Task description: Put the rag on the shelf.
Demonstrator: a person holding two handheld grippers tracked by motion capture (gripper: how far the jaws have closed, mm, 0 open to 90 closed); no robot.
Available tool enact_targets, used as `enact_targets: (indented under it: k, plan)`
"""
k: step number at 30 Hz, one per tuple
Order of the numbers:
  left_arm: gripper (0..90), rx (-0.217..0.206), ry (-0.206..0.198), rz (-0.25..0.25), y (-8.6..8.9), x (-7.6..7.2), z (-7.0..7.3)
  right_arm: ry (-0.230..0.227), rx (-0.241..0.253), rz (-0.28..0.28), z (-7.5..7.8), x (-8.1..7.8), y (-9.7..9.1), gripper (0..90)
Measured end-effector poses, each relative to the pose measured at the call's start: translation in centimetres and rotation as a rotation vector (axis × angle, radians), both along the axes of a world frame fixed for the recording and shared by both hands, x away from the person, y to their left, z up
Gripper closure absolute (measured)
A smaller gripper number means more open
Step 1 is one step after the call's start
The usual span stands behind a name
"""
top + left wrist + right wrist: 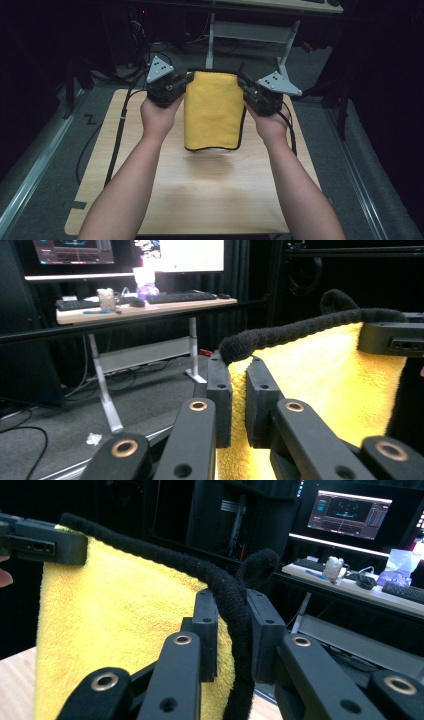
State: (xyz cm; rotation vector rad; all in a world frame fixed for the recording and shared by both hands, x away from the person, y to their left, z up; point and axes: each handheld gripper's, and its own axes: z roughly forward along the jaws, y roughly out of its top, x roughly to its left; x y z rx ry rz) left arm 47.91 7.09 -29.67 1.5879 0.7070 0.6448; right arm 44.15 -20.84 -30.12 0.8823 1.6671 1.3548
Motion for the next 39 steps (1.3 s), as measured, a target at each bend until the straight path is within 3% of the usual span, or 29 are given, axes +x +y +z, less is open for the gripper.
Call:
enact_targets:
  k: [6,13,18,29,32,39]
  plan:
    - [82.6,0.086,-0.017,-0.015,-0.2,1.8,0.4,0.007,-0.008,0.003,-0.2,2.1,-0.5,78.0]
    - [81.8,0.098,0.005,-0.005,-0.1,3.3,-0.4,0.017,-0.014,0.009,-0.8,3.3,-0.6,77.9]
    - [81.5,0.128,0.053,0.004,0.0,4.6,-1.8,0.035,-0.042,0.020,-1.6,4.1,-0.4,77.9]
    - [82.2,0.110,0.182,-0.020,0.5,6.1,-6.3,0.126,-0.137,0.035,-4.8,6.2,-0.2,77.9]
    - [82.2,0.124,0.234,-0.032,0.5,6.5,-7.6,0.161,-0.154,0.026,-5.8,6.7,-0.1,77.8]
    - [83.2,0.112,0.290,-0.058,0.5,6.6,-9.5,0.214,-0.151,0.045,-7.6,7.3,-0.8,77.8]
